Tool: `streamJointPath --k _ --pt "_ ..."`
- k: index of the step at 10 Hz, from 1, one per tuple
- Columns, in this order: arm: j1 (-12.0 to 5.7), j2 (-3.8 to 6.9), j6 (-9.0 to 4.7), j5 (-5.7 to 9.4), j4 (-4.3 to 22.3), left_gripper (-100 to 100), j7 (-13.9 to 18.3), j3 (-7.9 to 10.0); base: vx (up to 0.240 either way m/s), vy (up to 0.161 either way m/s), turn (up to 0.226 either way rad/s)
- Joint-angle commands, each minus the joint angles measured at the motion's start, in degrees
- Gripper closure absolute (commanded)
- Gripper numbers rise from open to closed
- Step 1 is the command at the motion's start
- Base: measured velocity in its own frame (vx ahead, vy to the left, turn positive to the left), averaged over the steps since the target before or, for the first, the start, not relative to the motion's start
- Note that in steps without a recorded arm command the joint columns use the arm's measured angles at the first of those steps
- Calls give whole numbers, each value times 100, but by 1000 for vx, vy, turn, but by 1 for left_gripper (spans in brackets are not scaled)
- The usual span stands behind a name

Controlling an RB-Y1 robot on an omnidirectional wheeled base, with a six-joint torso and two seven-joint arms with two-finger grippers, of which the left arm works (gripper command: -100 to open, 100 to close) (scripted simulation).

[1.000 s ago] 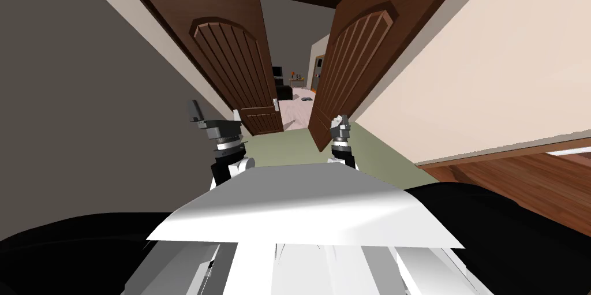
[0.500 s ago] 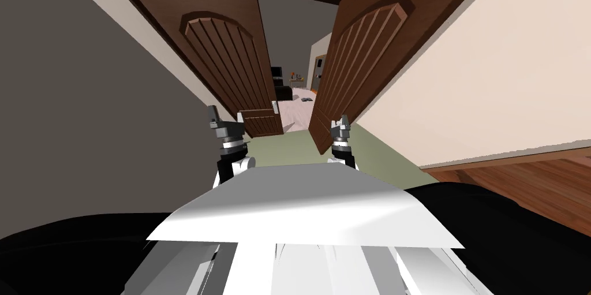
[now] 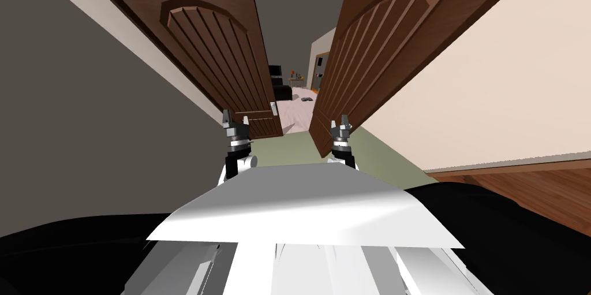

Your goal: Pull the door open

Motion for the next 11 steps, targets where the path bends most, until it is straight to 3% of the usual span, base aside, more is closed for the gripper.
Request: streamJointPath --k 1,9,11 --pt "-98 29 49 -23 244 -100 -39 18 130 -8 -10" --pt "-406 107 203 -79 1030 -100 -129 101 104 5 -6" --pt "-528 129 264 -102 1342 -100 -164 134 145 -1 -10"
